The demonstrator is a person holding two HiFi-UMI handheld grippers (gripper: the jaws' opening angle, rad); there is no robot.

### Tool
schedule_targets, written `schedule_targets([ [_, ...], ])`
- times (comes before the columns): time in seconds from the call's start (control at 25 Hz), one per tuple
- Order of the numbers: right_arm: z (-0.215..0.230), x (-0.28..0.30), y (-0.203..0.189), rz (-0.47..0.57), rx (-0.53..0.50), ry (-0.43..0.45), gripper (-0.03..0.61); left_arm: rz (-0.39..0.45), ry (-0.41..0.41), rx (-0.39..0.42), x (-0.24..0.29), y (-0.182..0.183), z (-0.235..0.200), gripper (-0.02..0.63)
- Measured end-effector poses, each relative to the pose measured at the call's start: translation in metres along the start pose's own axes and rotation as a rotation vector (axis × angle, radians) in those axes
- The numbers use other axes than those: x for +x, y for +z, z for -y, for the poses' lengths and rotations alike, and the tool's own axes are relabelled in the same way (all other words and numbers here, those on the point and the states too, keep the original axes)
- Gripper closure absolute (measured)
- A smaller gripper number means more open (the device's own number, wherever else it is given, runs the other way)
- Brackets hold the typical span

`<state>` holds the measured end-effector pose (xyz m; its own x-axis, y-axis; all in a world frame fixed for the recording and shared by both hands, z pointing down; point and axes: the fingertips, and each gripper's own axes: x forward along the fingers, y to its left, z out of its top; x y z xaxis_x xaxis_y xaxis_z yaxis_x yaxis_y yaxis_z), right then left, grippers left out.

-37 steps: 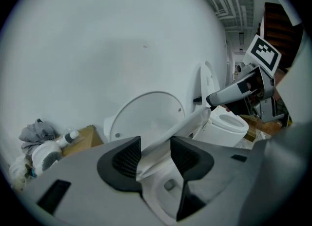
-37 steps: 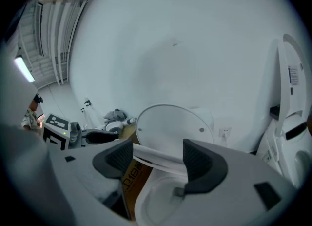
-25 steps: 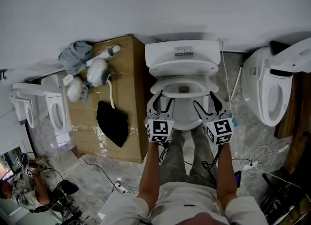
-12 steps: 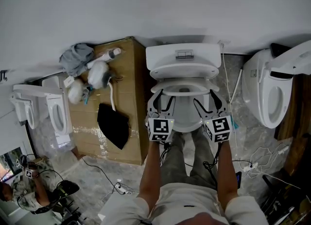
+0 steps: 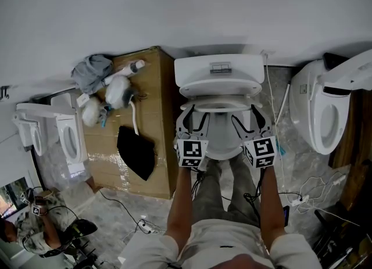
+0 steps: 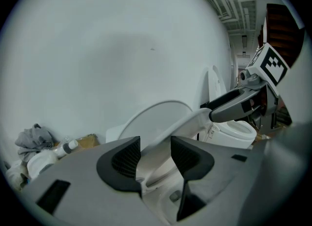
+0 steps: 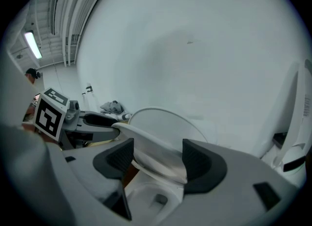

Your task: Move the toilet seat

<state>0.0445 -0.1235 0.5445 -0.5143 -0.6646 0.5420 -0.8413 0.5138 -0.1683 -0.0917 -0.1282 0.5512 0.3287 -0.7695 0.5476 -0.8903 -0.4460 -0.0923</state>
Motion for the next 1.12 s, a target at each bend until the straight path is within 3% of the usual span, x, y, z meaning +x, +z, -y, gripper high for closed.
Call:
schedule_targets([
  [1.12,0.020,0.029,0.024,0.010,-0.023,-0.048,0.253,0.026,0.037,0.002,0.029,0.021,-0.021,0.408],
])
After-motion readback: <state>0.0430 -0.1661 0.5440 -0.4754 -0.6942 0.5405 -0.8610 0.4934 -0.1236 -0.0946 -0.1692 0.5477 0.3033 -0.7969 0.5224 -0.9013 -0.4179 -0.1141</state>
